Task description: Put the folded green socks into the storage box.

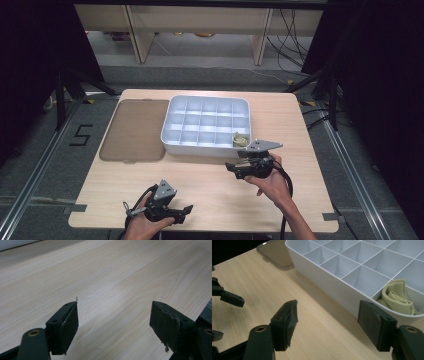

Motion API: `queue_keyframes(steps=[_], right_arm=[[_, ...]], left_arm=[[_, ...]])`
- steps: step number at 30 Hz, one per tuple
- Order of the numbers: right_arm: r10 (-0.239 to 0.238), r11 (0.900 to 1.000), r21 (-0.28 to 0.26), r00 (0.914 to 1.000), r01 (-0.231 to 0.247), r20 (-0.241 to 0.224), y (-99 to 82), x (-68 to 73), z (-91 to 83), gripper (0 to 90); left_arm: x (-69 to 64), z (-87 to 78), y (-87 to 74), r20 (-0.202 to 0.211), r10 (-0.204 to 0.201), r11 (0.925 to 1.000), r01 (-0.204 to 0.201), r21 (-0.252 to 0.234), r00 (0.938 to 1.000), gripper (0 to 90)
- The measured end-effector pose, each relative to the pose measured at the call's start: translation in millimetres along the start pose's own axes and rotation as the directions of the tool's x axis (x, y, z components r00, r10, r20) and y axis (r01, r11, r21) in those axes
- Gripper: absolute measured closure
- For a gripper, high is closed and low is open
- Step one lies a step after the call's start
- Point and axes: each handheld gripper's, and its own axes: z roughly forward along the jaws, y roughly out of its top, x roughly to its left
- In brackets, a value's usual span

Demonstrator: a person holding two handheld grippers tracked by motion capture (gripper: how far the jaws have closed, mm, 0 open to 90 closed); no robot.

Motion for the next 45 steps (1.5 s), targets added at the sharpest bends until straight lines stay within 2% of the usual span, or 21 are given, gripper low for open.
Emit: queue_keyframes(steps=[1,6,13,14,16,18,19,20,21,24,25,26,27,28,31,32,33,37,38,39,45], right_arm=[[0.014,0.9999,0.008,0.9998,-0.014,-0.013,-1.5,2.8,0.2,32.3],[-0.008,0.9998,0.02,0.9998,0.008,-0.019,-6.2,6.0,1.1,31.9],[0.004,0.9999,0.014,0.9992,-0.003,-0.039,-8.9,11.2,-2.7,31.7],[-0.029,0.9996,0.002,0.9992,0.029,-0.028,-9.0,9.2,-3.0,31.7],[-0.006,1.0,0.001,0.9988,0.006,-0.049,-10.3,10.5,-3.6,31.7],[-0.015,0.9998,0.009,0.9996,0.016,-0.025,-11.7,11.3,-6.1,31.7],[0.004,0.9999,0.012,0.9996,-0.004,-0.027,-12.4,13.3,-6.7,31.7],[-0.028,0.9996,0.003,0.9993,0.028,-0.026,-12.6,11.6,-6.5,31.6],[0.008,1.0,0.001,0.9996,-0.008,-0.027,-13.8,14.6,-6.5,31.4],[0.004,1.0,0.007,0.9995,-0.004,-0.032,-13.7,15.1,-8.1,31.1],[-0.036,0.9994,-0.002,0.9988,0.036,-0.034,-13.5,12.8,-7.7,30.9],[0.015,0.9998,0.012,0.9995,-0.015,-0.026,-14.9,17.3,-10.0,30.7],[0.015,0.9998,0.012,0.9995,-0.015,-0.026,-14.9,17.3,-10.0,30.7],[-0.018,0.9998,-0.008,0.9996,0.018,-0.019,-15.7,15.3,-8.6,30.5],[-0.016,0.9998,-0.008,0.9991,0.016,-0.038,-18.2,17.5,-9.3,29.9],[-0.034,0.9994,-0.012,0.999,0.033,-0.03,-18.5,16.4,-9.8,29.9],[-0.012,0.9999,0.0,0.9996,0.012,-0.026,-19.2,18.5,-11.2,29.8],[-0.023,0.9997,-0.003,0.9995,0.023,-0.022,-23.5,19.2,-13.0,29.2],[-0.022,0.9997,0.001,0.9995,0.022,-0.023,-24.5,19.5,-13.3,29.1],[-0.002,0.9999,0.012,0.9996,0.002,-0.028,-26.1,21.8,-13.8,28.5],[-0.019,0.9997,0.012,0.9993,0.019,-0.033,-35.7,23.0,-14.0,25.8]], left_arm=[[-0.3,-0.3,0.1,-0.001,0.002,1.0,-0.002,-0.002,1.0,22.3],[-2.7,0.7,-0.3,0.008,-0.011,0.9998,0.011,-0.019,0.9999,22.3],[-1.5,-0.3,0.0,0.007,0.0,1.0,0.0,-0.009,1.0,22.3],[-1.9,-0.2,0.1,0.003,-0.007,0.9999,0.007,-0.014,1.0,22.3],[-0.9,-0.8,0.4,0.005,0.011,0.9998,-0.011,-0.017,0.9999,22.3],[-1.7,-1.4,0.3,-0.004,0.005,0.9999,-0.005,-0.013,1.0,22.3],[-1.3,-1.4,0.5,-0.004,0.012,0.9998,-0.012,-0.015,0.9999,22.3],[-1.4,-1.4,0.5,-0.004,0.011,0.9998,-0.011,-0.014,0.9999,22.3],[-1.7,-1.5,0.4,-0.004,0.009,0.9999,-0.009,-0.014,1.0,22.3],[-1.5,-1.9,0.7,-0.01,0.009,0.9999,-0.009,-0.01,0.9999,22.3],[-1.6,-1.5,0.6,-0.006,-0.001,0.9999,0.001,-0.013,1.0,22.3],[-2.4,-2.1,0.6,0.001,0.0,0.9998,0.0,-0.021,1.0,22.3],[-2.4,-2.1,0.6,0.001,0.0,0.9998,0.0,-0.021,1.0,22.3],[-2.5,-2.0,0.7,0.001,-0.002,0.9998,0.002,-0.021,1.0,22.3],[-2.6,-1.9,0.5,0.002,0.003,0.9999,-0.003,-0.015,1.0,22.3],[-2.4,-2.1,0.5,0.002,0.006,0.9999,-0.006,-0.013,1.0,22.3],[-2.8,-1.7,0.4,0.0,-0.002,0.9998,0.002,-0.02,1.0,22.3],[-2.6,-2.1,0.6,-0.001,-0.008,0.9996,0.008,-0.026,1.0,22.3],[-2.3,-2.4,0.6,0.0,0.007,0.9996,-0.007,-0.028,1.0,22.3],[-3.7,-2.4,0.7,0.005,0.001,0.9996,-0.001,-0.029,1.0,22.3],[-7.7,-5.6,-1.2,0.005,0.0,0.9996,0.0,-0.028,1.0,21.7]])
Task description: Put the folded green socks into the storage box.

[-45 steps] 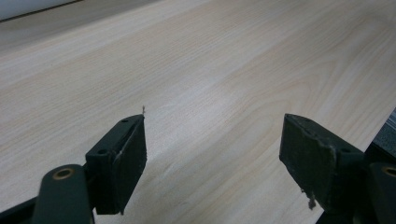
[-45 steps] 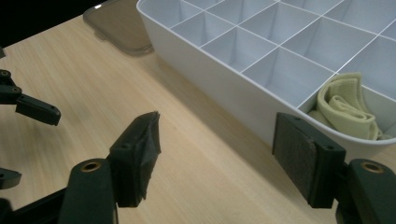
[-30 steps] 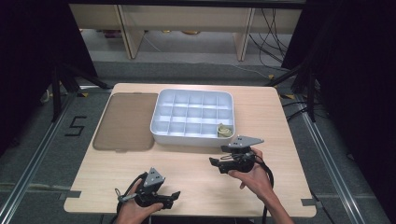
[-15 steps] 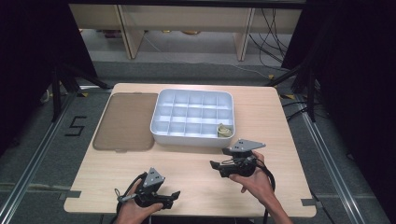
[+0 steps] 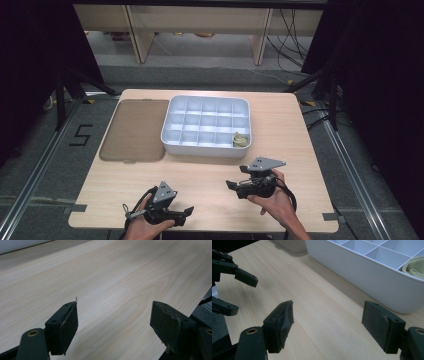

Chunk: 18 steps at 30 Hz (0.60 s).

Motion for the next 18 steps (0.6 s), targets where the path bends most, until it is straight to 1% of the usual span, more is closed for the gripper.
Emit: queue_keyframes(steps=[1,2,3,4,5,6,7,8,9,10,11,12,13,14,15,16,17,18], right_arm=[[-0.001,1.0,0.001,1.0,0.001,0.002,-1.4,0.1,-0.6,24.6],[0.002,1.0,-0.001,1.0,-0.002,0.005,-4.4,1.3,-1.0,21.7],[0.002,1.0,-0.001,1.0,-0.002,0.005,-4.4,1.3,-1.0,21.7],[-0.014,0.9999,-0.004,0.9999,0.014,0.008,-6.0,0.9,-0.9,20.9],[-0.006,1.0,-0.006,1.0,0.006,0.003,-8.7,2.4,-1.1,19.4],[-0.006,1.0,-0.006,1.0,0.006,0.003,-8.7,2.4,-1.1,19.4],[-0.004,1.0,0.0,1.0,0.004,0.007,-10.3,3.1,-2.1,18.7],[-0.008,1.0,-0.004,1.0,0.008,-0.004,-11.7,3.6,-2.5,17.3],[-0.019,0.9998,-0.007,0.9998,0.019,-0.011,-12.5,3.2,-2.4,17.0],[-0.017,0.9998,-0.012,0.9998,0.017,-0.01,-13.9,4.1,-3.1,16.9],[-0.007,1.0,-0.004,0.9999,0.007,-0.012,-15.2,5.7,-5.3,16.6],[-0.012,0.9999,-0.008,0.9998,0.012,-0.012,-16.5,5.9,-5.8,16.6],[-0.022,0.9997,-0.012,0.9995,0.021,-0.025,-19.1,6.1,-6.6,16.6],[-0.022,0.9997,-0.012,0.9995,0.021,-0.025,-19.1,6.1,-6.6,16.6],[-0.02,0.9998,-0.008,0.9997,0.02,-0.015,-20.1,6.6,-7.9,16.6],[-0.006,0.9999,-0.009,0.9999,0.006,-0.012,-21.9,8.1,-8.2,16.6],[-0.008,0.9999,-0.007,0.9999,0.008,-0.015,-25.5,8.8,-9.1,16.7],[-0.008,0.9999,-0.007,0.9999,0.008,-0.015,-25.5,8.8,-9.1,16.7]], left_arm=[[-0.4,-0.5,-0.2,0.001,-0.001,1.0,0.001,-0.001,1.0,21.4],[-1.5,-0.5,-0.5,0.01,-0.007,0.9999,0.007,-0.013,0.9999,21.0],[-1.3,-1.9,-0.6,0.01,0.004,1.0,-0.004,-0.005,0.9999,21.0],[-2.3,-2.7,-1.1,-0.002,0.004,1.0,-0.004,-0.006,1.0,20.9],[-1.4,-3.3,-1.3,0.0,0.021,0.9998,-0.021,-0.005,0.9998,20.8],[-1.8,-3.5,-2.1,0.005,0.016,0.9997,-0.016,-0.015,0.9999,20.8],[-1.2,-5.4,-2.7,0.002,0.023,0.9997,-0.023,-0.005,0.9997,20.8],[-1.5,-5.5,-3.6,0.006,0.011,0.9999,-0.011,-0.011,0.9999,20.8],[-1.0,-6.7,-3.9,0.004,0.024,0.9996,-0.024,-0.014,0.9997,20.8],[-0.6,-8.1,-4.7,-0.001,0.019,0.9997,-0.019,-0.014,0.9998,20.8],[-0.7,-9.1,-5.4,-0.004,0.012,0.9998,-0.012,-0.017,0.9999,20.8],[-0.1,-10.2,-6.1,-0.002,0.011,0.9998,-0.011,-0.015,0.9999,20.8],[1.3,-11.9,-6.7,-0.004,0.024,0.9997,-0.024,-0.006,0.9997,20.8],[1.2,-12.4,-7.4,-0.005,0.021,0.9998,-0.021,-0.005,0.9998,20.8],[0.7,-12.6,-8.4,-0.006,0.01,0.9999,-0.01,-0.008,0.9999,20.8],[0.5,-12.8,-9.3,-0.01,0.003,1.0,-0.003,-0.006,0.9999,20.8],[0.6,-13.2,-9.7,-0.012,0.006,1.0,-0.006,-0.003,0.9999,20.8],[0.1,-13.8,-10.0,-0.007,0.01,0.9999,-0.01,-0.003,0.9999,20.8]])
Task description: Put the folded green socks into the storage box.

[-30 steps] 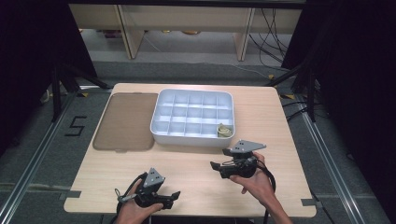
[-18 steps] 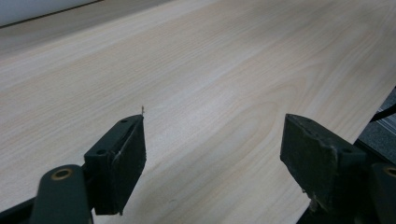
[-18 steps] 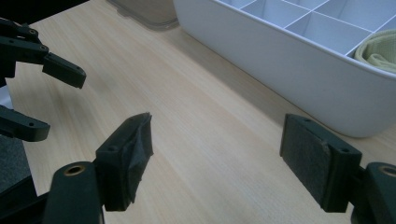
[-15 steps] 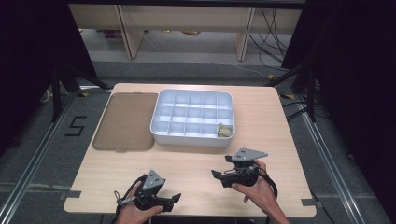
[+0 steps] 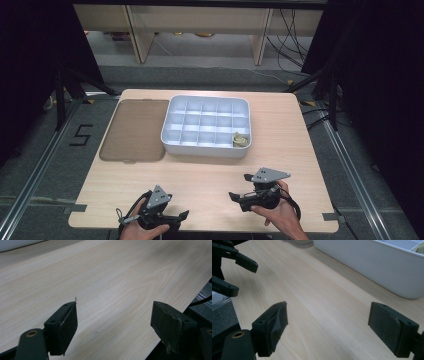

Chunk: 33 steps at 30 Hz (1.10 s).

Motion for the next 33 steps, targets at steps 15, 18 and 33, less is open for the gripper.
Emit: queue_keyframes(steps=[15,18,33], right_arm=[[-0.022,0.9977,0.063,0.9995,0.024,-0.021,-19.2,5.7,-5.6,17.1],[-0.017,0.9976,0.066,0.9996,0.018,-0.023,-23.1,7.6,-7.4,17.1],[-0.047,0.995,0.087,0.9986,0.048,-0.023,-41.7,16.7,-12.1,16.6]], left_arm=[[-3.5,-4.5,-6.3,0.0,0.02,0.9998,-0.02,0.003,0.9998,20.8],[-3.6,-5.1,-7.9,-0.004,0.016,0.9998,-0.016,0.011,0.9999,20.8],[-8.9,-3.0,-9.8,-0.017,0.056,0.9977,-0.056,0.037,0.9983,20.0]])
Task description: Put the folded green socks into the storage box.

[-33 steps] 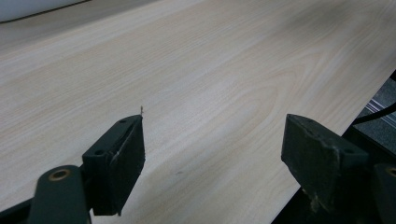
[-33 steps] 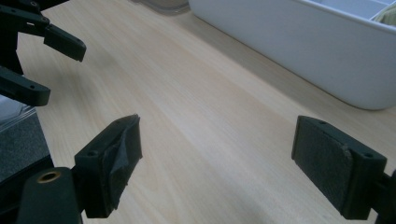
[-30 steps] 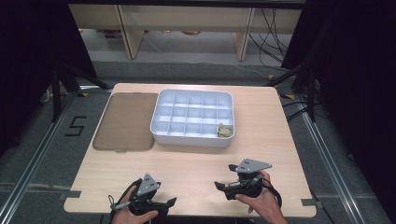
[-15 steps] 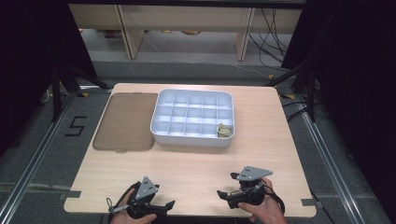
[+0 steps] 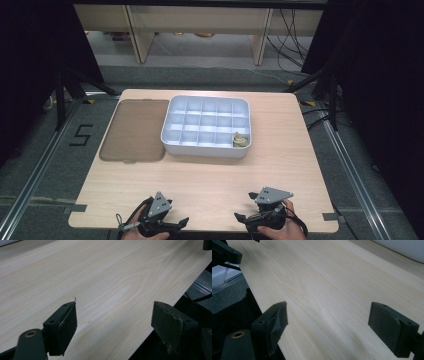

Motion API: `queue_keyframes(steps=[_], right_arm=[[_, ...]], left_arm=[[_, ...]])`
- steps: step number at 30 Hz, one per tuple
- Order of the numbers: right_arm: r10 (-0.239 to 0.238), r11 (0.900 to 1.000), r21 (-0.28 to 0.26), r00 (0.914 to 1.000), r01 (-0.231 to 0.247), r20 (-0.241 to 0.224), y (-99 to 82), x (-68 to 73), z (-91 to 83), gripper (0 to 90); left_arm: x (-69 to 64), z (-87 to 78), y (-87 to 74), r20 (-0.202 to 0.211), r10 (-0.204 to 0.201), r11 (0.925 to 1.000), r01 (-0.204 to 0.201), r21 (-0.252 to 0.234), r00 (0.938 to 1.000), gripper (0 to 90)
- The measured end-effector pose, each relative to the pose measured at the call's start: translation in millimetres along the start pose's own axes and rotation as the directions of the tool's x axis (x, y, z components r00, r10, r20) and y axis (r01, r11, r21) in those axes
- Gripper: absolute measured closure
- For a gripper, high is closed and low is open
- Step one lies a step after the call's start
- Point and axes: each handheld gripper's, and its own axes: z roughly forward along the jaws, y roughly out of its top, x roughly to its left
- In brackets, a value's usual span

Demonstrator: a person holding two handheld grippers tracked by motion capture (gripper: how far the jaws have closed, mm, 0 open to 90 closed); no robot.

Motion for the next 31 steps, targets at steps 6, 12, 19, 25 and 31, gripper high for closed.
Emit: queue_keyframes(steps=[6,12,19,25,31], right_arm=[[0.016,0.9998,-0.01,0.9996,-0.016,0.024,-8.2,3.0,-5.0,16.6],[0.047,0.9989,-0.004,0.9987,-0.047,0.02,-15.9,4.1,-10.4,16.6],[0.044,0.9989,-0.017,0.9989,-0.044,0.015,-18.2,4.1,-11.0,16.6],[0.032,0.9993,-0.017,0.9993,-0.032,0.021,-18.2,5.7,-9.8,16.6],[0.042,0.9989,-0.022,0.9986,-0.042,0.031,-18.6,3.6,-10.9,16.6]], left_arm=[[1.9,-0.8,0.3,0.01,0.017,0.9998,-0.017,0.007,0.9998,20.0],[1.9,-0.7,0.4,0.014,0.017,0.9999,-0.017,0.002,0.9998,19.9],[2.8,0.1,-0.1,0.015,0.0,1.0,0.0,0.0,0.9999,20.0],[1.5,0.7,-0.2,0.012,-0.026,0.9994,0.026,-0.021,0.9996,20.0],[3.7,0.1,0.3,0.0,-0.007,0.9999,0.007,-0.013,1.0,20.0]])
